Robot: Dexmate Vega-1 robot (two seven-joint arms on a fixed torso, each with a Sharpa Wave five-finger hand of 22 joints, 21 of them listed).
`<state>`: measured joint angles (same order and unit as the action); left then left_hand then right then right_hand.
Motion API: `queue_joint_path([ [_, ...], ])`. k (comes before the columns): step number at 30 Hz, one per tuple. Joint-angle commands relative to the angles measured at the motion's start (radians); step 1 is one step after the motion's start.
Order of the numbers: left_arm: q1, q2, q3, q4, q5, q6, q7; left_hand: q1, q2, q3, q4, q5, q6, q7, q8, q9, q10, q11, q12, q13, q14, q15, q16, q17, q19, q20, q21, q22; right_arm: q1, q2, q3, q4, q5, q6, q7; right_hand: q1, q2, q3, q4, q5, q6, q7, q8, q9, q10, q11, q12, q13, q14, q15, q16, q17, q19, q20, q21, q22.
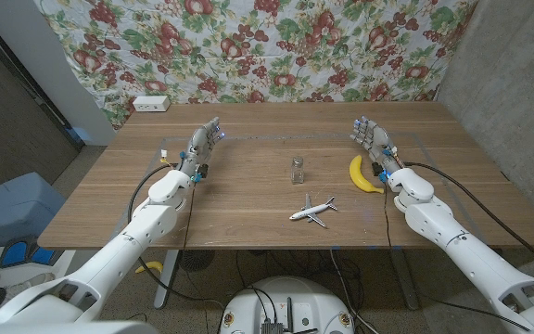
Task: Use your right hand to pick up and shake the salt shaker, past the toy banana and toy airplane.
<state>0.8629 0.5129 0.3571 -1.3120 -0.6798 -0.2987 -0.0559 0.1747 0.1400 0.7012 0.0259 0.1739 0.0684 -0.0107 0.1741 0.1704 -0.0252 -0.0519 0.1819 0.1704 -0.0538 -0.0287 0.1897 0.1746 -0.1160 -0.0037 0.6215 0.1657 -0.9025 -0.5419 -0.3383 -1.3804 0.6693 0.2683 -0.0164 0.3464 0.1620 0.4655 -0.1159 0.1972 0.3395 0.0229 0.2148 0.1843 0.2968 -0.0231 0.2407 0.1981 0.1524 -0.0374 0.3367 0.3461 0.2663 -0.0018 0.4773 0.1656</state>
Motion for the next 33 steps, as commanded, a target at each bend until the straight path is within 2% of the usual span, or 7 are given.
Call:
queue_joint_path([
  [1,0.028,0.01,-0.011,-0.029,-0.02,-0.005,-0.011,0.008,0.037,0.006,-0.005,0.007,0.008,-0.001,0.006,0.003,0.002,-0.006,0.009,0.005,0.001,0.002,0.004,0.0,0.002,0.007,0.005,0.001,-0.056,-0.011,0.023,-0.06,0.032,-0.002,-0.012,0.008,-0.001,0.001,-0.002,0.005,-0.006,0.019,-0.005,0.005,-0.005,0.02,-0.004,0.002,0.0,0.005,0.0,0.001,0.002,-0.006,-0.003,0.006],
  [12,0.03,0.016,-0.012,-0.029,-0.012,-0.014,-0.011,0.012,0.037,0.004,-0.013,0.008,0.01,0.0,0.007,0.003,0.003,-0.007,0.009,0.005,0.003,-0.001,0.003,-0.002,0.008,0.004,-0.001,0.001,-0.049,0.002,0.019,-0.036,0.028,0.018,-0.006,0.005,-0.004,-0.002,-0.003,0.004,-0.01,0.025,-0.008,0.005,-0.004,0.023,-0.007,0.003,0.002,0.01,-0.001,-0.001,0.003,-0.009,-0.007,0.007],
  [17,0.027,0.018,-0.012,-0.024,-0.01,-0.018,-0.016,0.013,0.037,0.004,-0.016,0.008,0.012,0.001,0.007,0.003,0.006,-0.005,0.01,0.005,0.004,-0.002,0.002,-0.002,0.009,0.004,-0.004,0.001,-0.05,0.003,0.017,-0.041,0.014,0.022,-0.022,0.006,-0.005,-0.002,-0.005,0.005,-0.008,0.023,-0.007,0.005,-0.004,0.022,-0.008,0.003,0.007,0.014,0.001,-0.002,0.002,-0.002,-0.009,0.007],
  [33,0.018,0.017,-0.007,-0.009,0.005,-0.027,-0.013,0.015,0.038,0.001,-0.024,0.007,0.018,0.002,0.009,0.003,0.009,-0.003,0.011,0.005,0.006,-0.005,0.001,-0.002,0.012,0.006,-0.012,0.002,-0.067,-0.021,0.003,-0.101,-0.073,0.006,-0.108,0.014,-0.009,-0.002,-0.017,0.009,0.001,0.017,-0.006,0.005,0.008,0.018,-0.008,0.004,0.016,0.012,0.001,-0.006,0.009,0.008,-0.013,0.009],
])
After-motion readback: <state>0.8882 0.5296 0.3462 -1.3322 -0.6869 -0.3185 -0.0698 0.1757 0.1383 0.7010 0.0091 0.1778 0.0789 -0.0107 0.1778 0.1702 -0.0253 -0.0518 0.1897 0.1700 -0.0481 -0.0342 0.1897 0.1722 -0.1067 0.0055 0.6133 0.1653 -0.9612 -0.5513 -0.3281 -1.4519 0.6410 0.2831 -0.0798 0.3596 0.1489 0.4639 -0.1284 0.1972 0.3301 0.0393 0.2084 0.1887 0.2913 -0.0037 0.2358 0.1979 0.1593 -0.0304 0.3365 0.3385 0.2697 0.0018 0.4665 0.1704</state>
